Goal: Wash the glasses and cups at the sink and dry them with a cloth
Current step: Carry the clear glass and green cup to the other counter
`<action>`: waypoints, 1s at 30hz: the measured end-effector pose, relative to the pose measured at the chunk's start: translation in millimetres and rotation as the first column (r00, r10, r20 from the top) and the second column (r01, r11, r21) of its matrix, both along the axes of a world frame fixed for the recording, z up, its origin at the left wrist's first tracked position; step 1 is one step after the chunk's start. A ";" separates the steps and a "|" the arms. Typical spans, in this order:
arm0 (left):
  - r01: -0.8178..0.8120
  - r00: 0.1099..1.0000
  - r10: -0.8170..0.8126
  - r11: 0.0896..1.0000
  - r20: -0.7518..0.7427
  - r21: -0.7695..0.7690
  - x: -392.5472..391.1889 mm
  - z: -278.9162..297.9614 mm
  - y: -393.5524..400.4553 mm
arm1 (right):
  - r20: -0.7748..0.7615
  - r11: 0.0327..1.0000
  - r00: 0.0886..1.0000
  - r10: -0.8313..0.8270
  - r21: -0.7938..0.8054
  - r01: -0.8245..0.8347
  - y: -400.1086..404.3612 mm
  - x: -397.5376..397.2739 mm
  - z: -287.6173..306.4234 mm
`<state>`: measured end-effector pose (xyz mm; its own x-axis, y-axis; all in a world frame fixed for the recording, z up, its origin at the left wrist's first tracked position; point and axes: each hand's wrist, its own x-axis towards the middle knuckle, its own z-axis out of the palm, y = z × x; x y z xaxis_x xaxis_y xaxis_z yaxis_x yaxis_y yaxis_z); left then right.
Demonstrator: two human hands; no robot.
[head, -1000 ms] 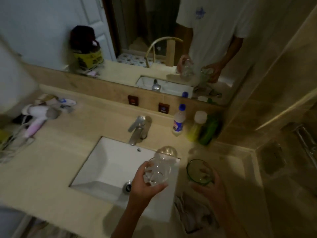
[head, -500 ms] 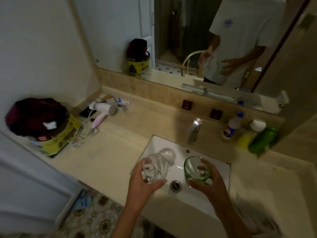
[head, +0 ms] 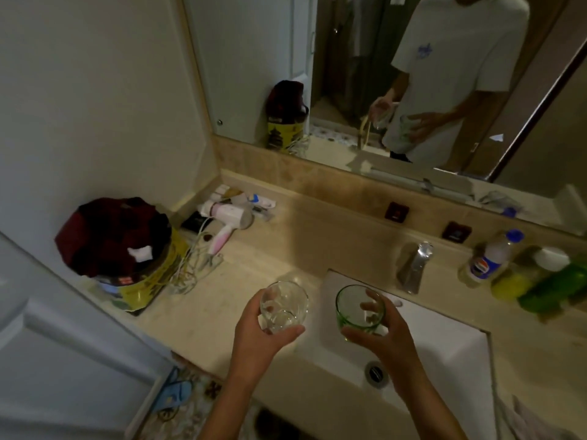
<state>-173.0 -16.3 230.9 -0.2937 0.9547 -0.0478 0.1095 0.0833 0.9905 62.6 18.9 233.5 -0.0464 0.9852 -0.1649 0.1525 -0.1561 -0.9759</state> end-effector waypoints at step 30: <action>0.300 0.947 -0.314 0.937 -0.058 -0.178 -130.4 -107.6 363.6 | 0.183 0.910 0.926 -0.332 -0.197 0.365 296.1 -131.8 -108.5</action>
